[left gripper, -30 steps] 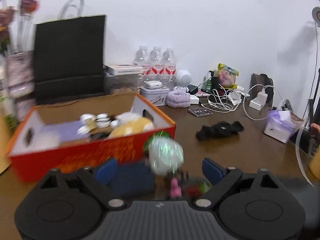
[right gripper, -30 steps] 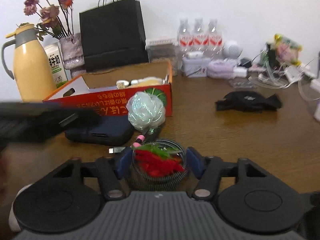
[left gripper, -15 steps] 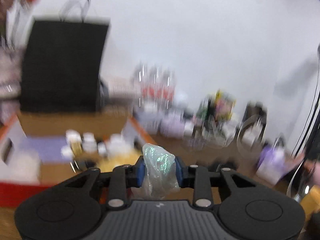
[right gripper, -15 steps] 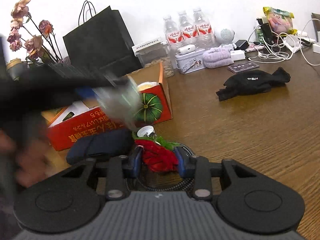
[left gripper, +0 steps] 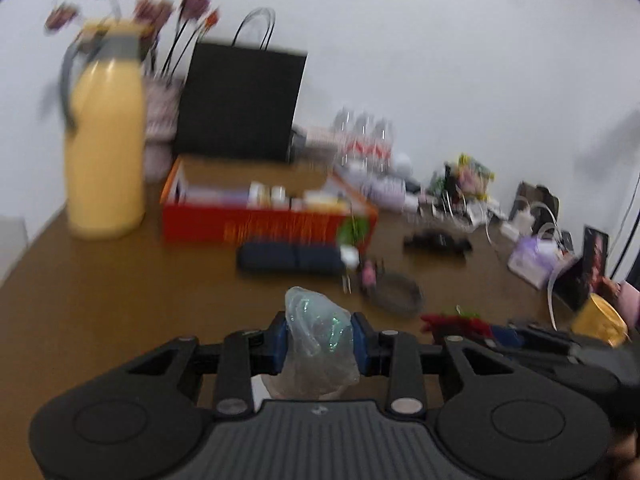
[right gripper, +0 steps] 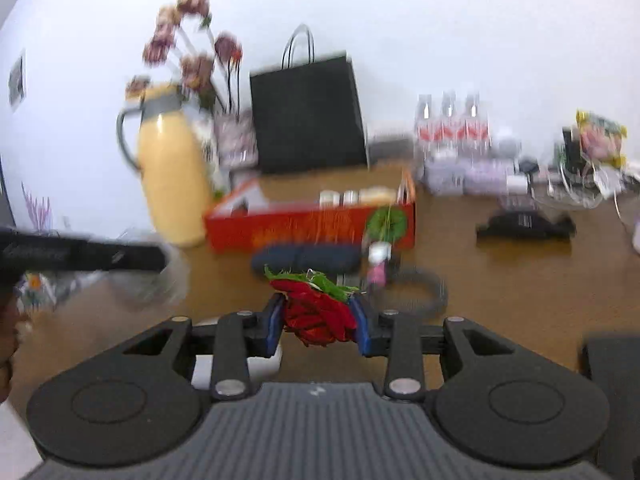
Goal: Organize objects
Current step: 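Drop the plastic bag and red flowers into the box, opening both grippers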
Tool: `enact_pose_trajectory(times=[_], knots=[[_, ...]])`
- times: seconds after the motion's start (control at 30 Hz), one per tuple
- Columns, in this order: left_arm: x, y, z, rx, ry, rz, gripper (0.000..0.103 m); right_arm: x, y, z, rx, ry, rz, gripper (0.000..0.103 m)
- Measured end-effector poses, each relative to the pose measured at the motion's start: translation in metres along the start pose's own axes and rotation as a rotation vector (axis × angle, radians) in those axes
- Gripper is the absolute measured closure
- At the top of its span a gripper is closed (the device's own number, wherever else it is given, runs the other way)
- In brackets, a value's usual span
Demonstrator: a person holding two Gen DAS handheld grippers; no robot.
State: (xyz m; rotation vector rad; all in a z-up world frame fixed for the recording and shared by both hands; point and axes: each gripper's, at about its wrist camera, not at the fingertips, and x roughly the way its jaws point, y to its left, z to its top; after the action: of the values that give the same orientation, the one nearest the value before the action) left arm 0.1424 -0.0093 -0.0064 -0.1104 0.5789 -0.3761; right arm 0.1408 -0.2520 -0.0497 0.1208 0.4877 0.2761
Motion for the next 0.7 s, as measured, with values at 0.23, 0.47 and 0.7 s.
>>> enact_pose_trajectory(times=[0.23, 0.47, 0.7], knots=[[-0.014, 0.016, -0.007, -0.01, -0.026, 0.055, 0.072, -0.011, 0.009, -0.008, 0.004, 0.021, 0.009, 0.067], [0.047, 0.051, 0.055, -0.007, -0.068, -0.003, 0.069, 0.027, 0.001, 0.048, -0.007, -0.042, 0.041, 0.067], [0.169, 0.083, 0.16, -0.056, -0.037, -0.042, 0.068, 0.154, -0.01, 0.162, -0.001, -0.065, 0.052, 0.067]])
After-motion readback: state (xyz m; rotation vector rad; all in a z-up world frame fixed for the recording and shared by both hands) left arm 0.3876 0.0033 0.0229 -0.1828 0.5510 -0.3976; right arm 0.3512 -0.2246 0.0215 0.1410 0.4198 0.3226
